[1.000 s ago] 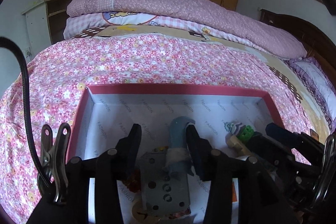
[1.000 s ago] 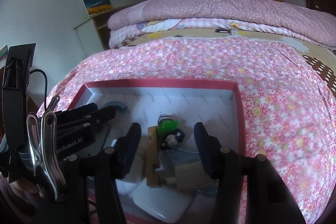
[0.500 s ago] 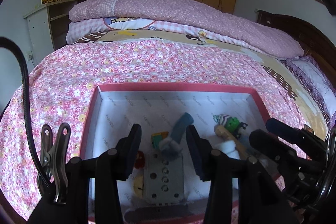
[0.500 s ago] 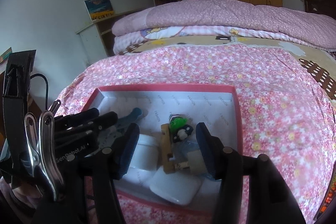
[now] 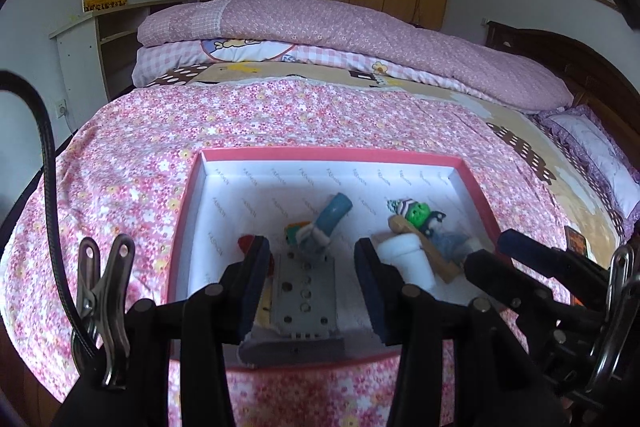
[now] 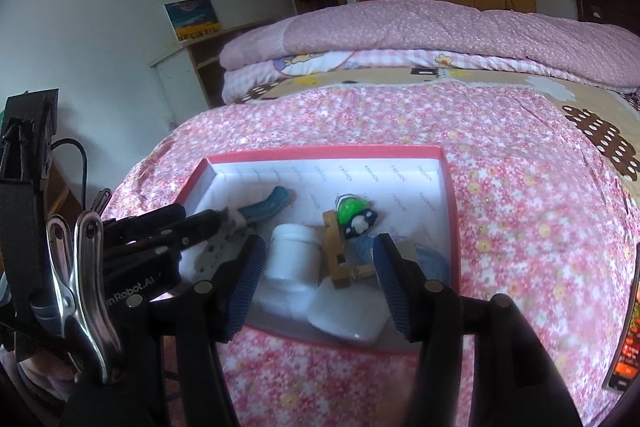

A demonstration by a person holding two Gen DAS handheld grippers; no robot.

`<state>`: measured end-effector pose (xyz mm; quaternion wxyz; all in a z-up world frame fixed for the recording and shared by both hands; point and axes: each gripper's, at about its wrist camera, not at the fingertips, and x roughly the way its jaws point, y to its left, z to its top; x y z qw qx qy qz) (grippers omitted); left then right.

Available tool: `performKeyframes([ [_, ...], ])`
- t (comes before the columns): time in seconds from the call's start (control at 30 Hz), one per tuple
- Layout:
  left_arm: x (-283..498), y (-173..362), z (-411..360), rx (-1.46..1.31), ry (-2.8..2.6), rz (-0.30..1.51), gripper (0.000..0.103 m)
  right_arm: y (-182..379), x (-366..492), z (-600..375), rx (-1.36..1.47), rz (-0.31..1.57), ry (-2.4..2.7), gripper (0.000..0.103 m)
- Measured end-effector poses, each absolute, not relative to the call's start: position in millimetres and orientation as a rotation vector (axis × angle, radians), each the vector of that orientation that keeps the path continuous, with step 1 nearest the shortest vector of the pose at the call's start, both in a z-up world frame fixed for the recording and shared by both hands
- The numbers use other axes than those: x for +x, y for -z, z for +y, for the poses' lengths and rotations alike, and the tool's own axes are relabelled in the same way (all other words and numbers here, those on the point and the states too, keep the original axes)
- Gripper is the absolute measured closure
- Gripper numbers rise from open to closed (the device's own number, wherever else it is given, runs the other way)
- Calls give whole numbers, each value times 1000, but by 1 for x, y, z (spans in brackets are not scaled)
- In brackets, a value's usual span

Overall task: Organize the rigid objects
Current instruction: 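Withdraw both open tools up out of the box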

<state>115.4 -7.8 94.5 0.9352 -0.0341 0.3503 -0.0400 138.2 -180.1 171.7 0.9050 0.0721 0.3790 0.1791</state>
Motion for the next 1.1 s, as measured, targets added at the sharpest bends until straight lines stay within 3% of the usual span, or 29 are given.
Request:
performKeyframes([
  [0.43, 72, -97, -6, -83, 74, 712, 57, -174, 102, -177, 155, 783, -367, 46],
  [1.1, 45, -60, -11, -83, 57, 806, 57, -140, 68, -174, 152, 886, -342, 45],
])
